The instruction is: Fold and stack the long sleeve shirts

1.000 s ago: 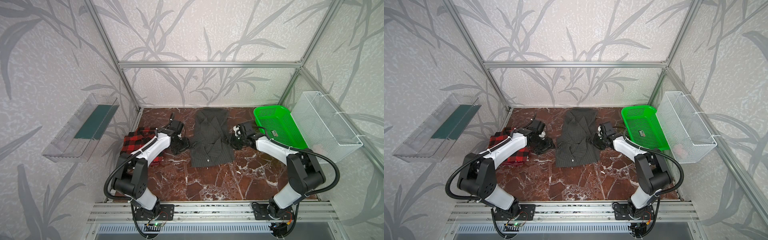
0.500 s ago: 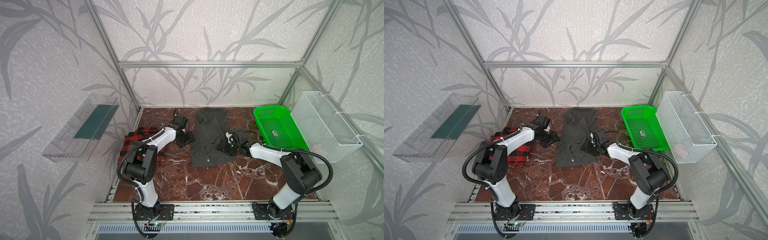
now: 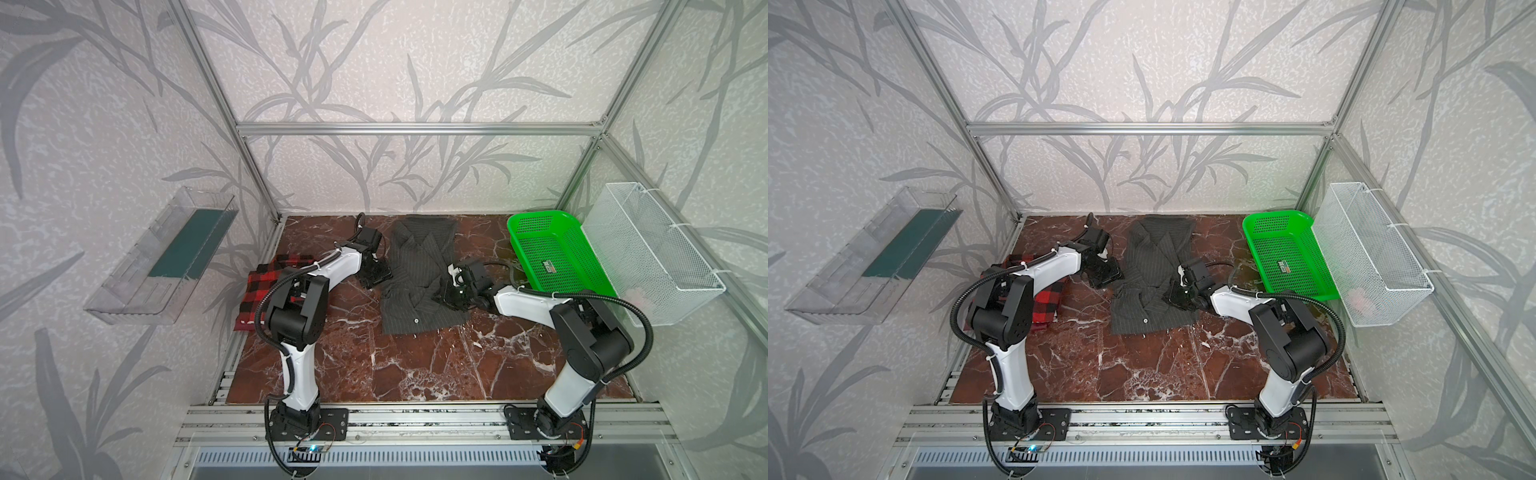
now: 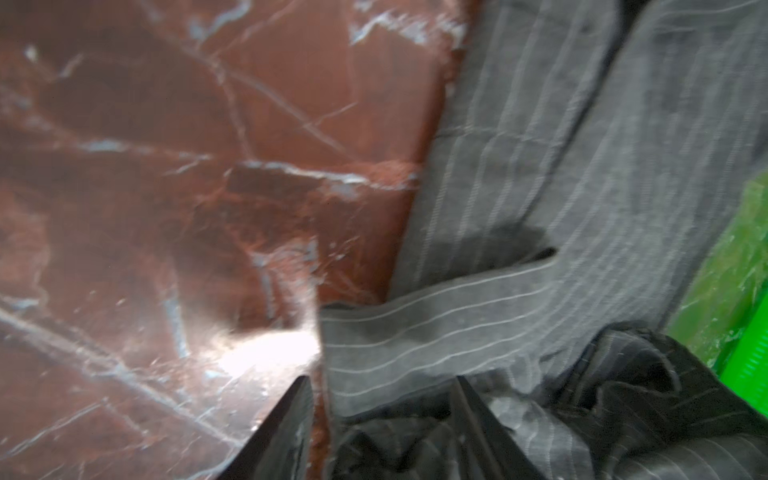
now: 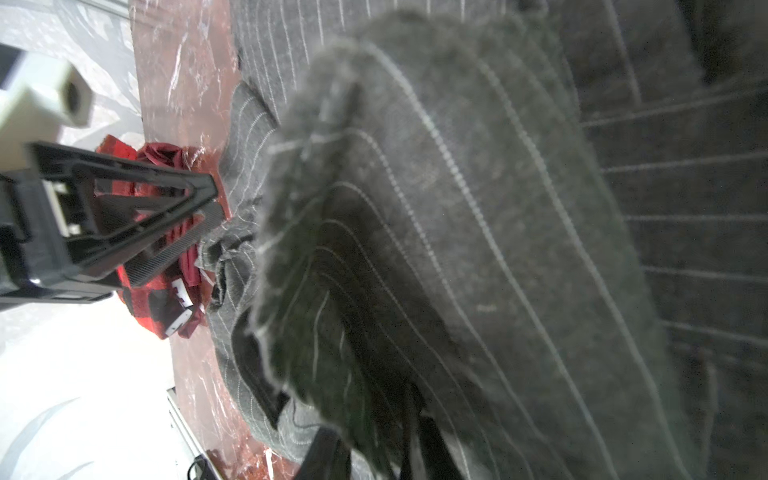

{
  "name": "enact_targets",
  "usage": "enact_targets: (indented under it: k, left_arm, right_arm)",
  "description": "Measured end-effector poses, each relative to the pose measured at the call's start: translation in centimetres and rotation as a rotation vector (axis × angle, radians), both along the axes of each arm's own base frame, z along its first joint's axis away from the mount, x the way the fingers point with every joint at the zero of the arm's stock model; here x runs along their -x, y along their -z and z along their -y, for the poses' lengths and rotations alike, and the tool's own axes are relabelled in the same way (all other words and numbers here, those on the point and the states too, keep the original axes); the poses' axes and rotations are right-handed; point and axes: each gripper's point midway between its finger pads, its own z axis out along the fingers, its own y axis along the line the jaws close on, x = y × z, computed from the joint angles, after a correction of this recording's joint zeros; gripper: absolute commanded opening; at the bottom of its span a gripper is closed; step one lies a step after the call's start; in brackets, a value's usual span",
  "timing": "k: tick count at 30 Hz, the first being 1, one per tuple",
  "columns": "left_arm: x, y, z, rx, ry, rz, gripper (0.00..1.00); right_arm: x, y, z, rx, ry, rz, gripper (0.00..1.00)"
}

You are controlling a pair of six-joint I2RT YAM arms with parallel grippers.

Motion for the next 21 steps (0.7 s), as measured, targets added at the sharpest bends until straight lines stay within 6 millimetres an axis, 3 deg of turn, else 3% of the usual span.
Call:
enact_targets:
  k: [5,9,17,21]
  left_arm:
    - [-1.0,-1.7,1.5,0.016,0.032,0.055,0.3]
    - [-0.8,-1.3,1.9,0.015,0.044,0.046,0.25]
    - [-0.7,-0.9,1.8,0.005,0.043,0.036,0.34]
    - [-0.6,-1.6,1.3,-0.008,0.034,0.054,0.43]
  right_arm:
    - [-0.1,-0.5,-0.4,-0.027,-0.001,0.002,0.04]
    - [-0.3,-1.6,-0.7,-0.044,0.0,0.018,0.02]
    - [-3.1,-6.5,-3.2,-0.146,0.019,0.071,0.02]
    - [-4.4,-7.2,-4.6,-0.178,0.029,0.056,0.19]
